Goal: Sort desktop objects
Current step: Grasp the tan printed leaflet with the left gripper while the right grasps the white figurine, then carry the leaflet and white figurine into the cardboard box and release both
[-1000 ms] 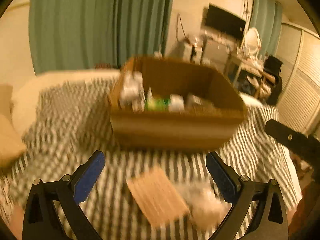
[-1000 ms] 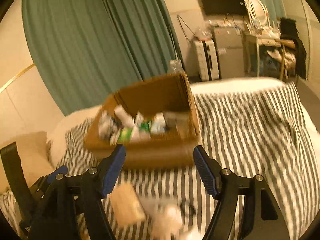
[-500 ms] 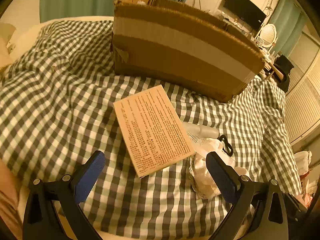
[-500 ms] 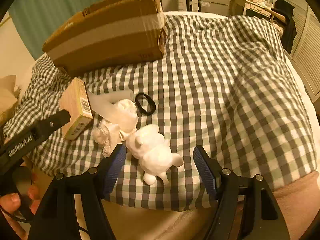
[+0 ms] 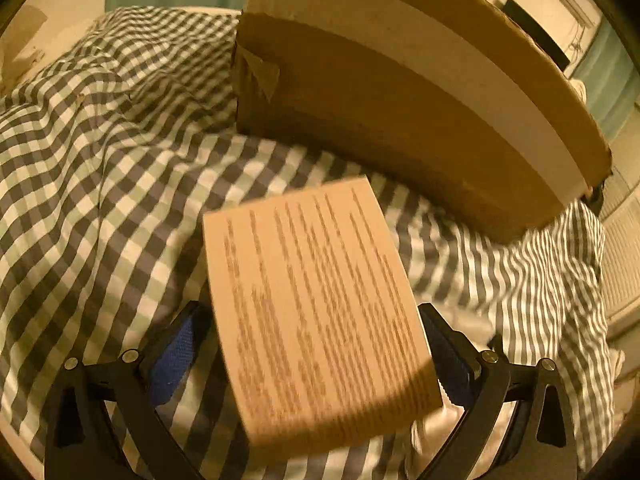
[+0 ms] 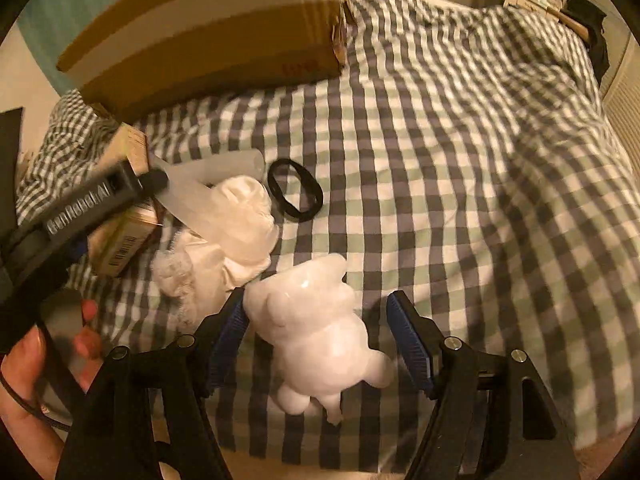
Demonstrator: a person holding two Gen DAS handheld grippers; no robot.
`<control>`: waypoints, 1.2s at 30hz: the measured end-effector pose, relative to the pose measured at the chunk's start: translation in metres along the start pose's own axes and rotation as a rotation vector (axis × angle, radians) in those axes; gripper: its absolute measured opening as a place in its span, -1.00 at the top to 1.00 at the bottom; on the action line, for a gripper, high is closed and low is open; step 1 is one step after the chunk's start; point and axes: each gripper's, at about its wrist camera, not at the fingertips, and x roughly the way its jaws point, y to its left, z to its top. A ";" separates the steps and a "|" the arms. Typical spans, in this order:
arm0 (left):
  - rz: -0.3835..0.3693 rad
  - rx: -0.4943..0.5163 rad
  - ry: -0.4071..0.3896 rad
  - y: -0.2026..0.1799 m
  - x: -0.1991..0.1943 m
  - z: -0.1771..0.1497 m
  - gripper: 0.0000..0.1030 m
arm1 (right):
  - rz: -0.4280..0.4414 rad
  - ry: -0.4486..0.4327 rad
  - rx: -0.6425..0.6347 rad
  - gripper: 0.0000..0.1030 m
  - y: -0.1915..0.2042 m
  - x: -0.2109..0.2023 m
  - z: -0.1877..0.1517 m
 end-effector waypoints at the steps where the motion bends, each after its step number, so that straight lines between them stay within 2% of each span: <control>1: 0.003 0.008 -0.011 -0.001 0.002 0.001 -1.00 | 0.000 0.001 0.002 -0.36 0.000 0.001 0.000; 3: 0.003 0.030 -0.020 -0.003 0.005 0.003 -1.00 | -0.003 0.000 0.003 -0.32 0.000 0.001 0.000; 4: 0.000 0.040 -0.026 -0.003 0.005 0.004 -0.98 | -0.012 -0.003 0.001 -0.19 0.000 0.001 -0.001; 5: -0.002 0.046 -0.038 -0.003 0.003 0.003 -0.74 | -0.021 -0.005 0.001 -0.01 0.000 0.000 -0.001; 7: -0.024 0.010 -0.075 0.005 -0.004 0.000 -0.68 | -0.020 -0.003 0.004 -0.02 -0.001 -0.001 -0.002; 17: -0.098 -0.026 -0.035 0.020 -0.031 -0.013 -0.61 | -0.015 -0.059 0.027 -0.01 0.002 -0.024 -0.006; 19: -0.081 -0.020 -0.079 0.022 -0.043 -0.014 -0.61 | -0.016 -0.079 0.021 -0.01 0.004 -0.031 -0.006; 24: -0.099 0.007 -0.208 0.020 -0.086 -0.015 -0.61 | 0.003 -0.173 0.005 -0.01 0.012 -0.063 -0.005; 29: -0.115 0.050 -0.331 0.011 -0.130 -0.003 -0.61 | 0.047 -0.264 0.015 -0.01 0.025 -0.092 0.014; 32: -0.134 0.079 -0.378 0.005 -0.151 0.011 -0.61 | 0.029 -0.310 -0.002 -0.01 0.032 -0.112 0.023; 36: -0.165 0.080 -0.397 0.002 -0.170 0.031 -0.61 | 0.044 -0.378 -0.023 -0.01 0.042 -0.139 0.043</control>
